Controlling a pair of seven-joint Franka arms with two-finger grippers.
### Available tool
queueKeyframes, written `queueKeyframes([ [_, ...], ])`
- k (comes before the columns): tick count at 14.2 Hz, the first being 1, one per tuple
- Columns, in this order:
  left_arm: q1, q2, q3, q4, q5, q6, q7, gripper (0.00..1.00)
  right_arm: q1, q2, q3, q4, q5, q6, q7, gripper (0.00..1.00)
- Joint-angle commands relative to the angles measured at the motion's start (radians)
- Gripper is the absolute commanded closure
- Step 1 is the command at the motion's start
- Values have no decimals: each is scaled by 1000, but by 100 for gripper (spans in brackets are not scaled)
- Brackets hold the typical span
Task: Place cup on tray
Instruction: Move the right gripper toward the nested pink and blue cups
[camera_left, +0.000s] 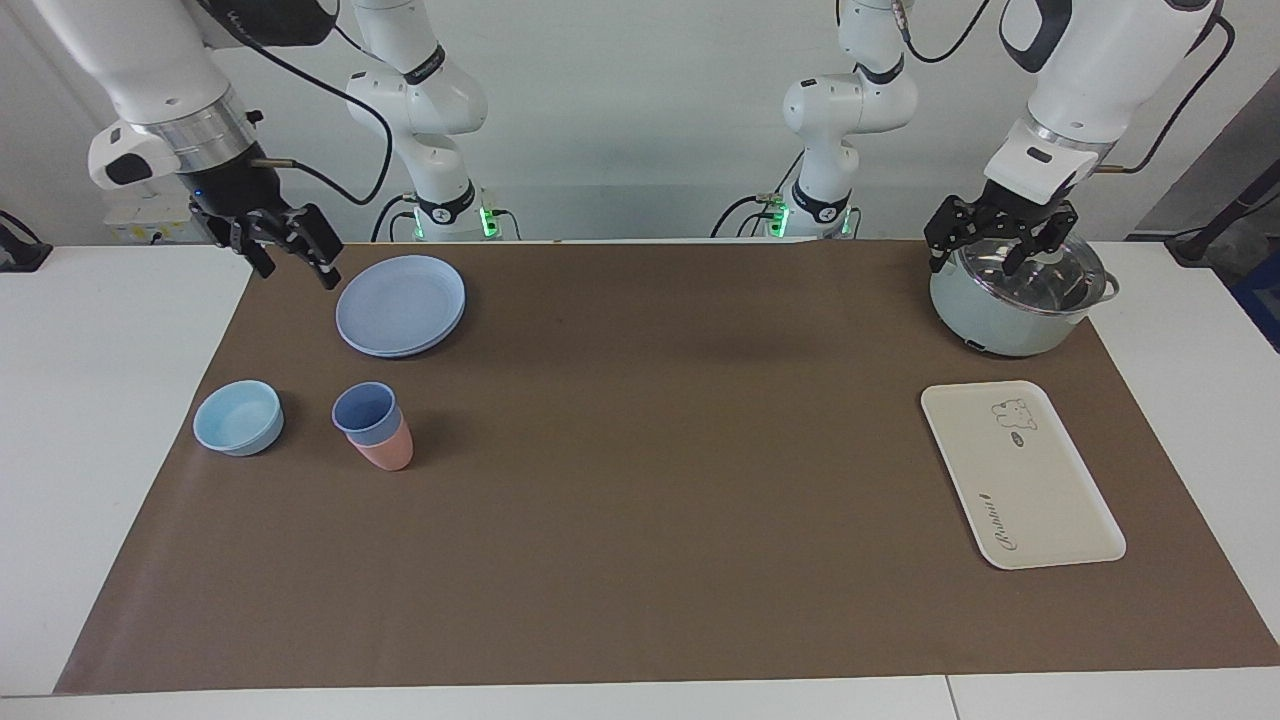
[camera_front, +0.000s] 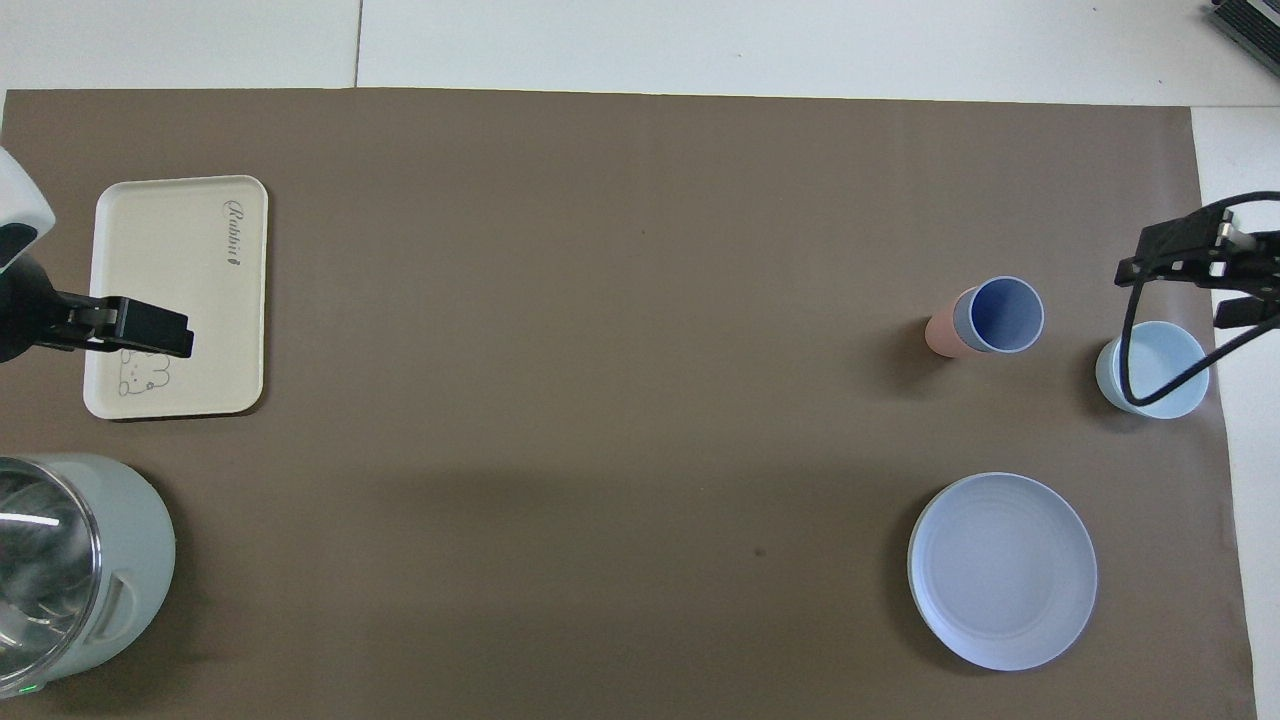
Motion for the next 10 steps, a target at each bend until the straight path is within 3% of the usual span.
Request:
queueKeyframes([
  [1, 11, -28, 0, -31, -15, 11, 6, 0, -5, 71, 10, 9, 18, 39, 245, 7],
  [5, 11, -28, 0, -31, -15, 11, 6, 0, -52, 175, 11, 13, 27, 127, 409, 7],
  [7, 11, -28, 0, -31, -15, 11, 6, 0, -94, 242, 8, 24, 128, 125, 429, 7],
  [10, 11, -28, 0, -31, -15, 11, 6, 0, -117, 311, 8, 32, 155, 159, 474, 7],
])
